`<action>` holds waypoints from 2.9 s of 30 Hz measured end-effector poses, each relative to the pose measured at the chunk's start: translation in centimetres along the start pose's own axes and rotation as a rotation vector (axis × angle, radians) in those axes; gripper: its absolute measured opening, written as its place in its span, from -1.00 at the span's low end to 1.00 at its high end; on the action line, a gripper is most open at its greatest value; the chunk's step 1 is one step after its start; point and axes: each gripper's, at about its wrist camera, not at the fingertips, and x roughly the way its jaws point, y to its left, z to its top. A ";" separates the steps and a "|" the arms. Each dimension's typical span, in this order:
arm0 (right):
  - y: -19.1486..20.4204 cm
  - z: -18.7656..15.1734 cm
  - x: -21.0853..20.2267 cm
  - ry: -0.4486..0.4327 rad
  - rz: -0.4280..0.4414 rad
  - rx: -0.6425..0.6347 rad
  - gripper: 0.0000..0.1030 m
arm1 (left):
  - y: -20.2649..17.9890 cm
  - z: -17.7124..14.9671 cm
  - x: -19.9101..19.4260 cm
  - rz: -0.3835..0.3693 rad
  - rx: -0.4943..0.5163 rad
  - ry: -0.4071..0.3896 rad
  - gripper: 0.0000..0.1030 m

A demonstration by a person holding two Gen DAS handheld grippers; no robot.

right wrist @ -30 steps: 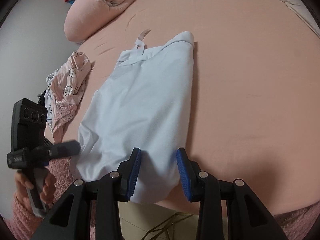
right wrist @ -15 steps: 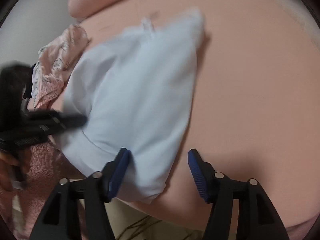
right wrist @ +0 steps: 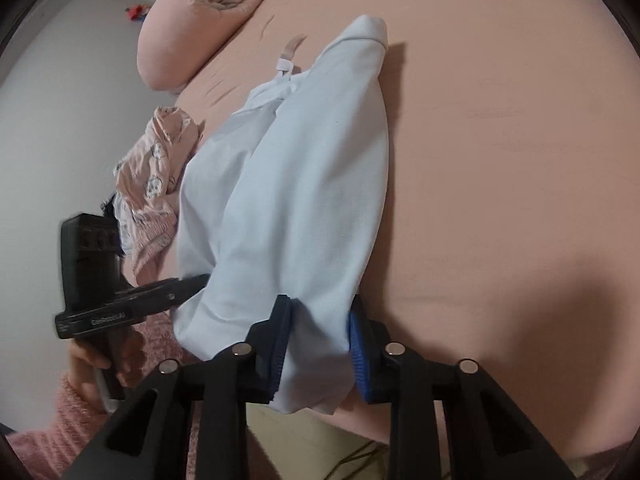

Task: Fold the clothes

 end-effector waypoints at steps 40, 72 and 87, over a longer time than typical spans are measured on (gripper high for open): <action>0.6 4.6 -0.9 -0.019 -0.220 -0.066 -0.73 | 2.4 4.5 -4.7 0.227 0.231 -0.145 -0.22; 4.0 10.2 -2.4 -0.115 -0.294 -0.220 -0.69 | -4.5 1.9 -3.2 0.285 0.683 -0.034 -0.10; 6.5 1.2 -3.2 -0.014 -0.217 -0.367 -0.55 | -2.0 -7.2 -5.8 0.235 0.733 -0.050 0.14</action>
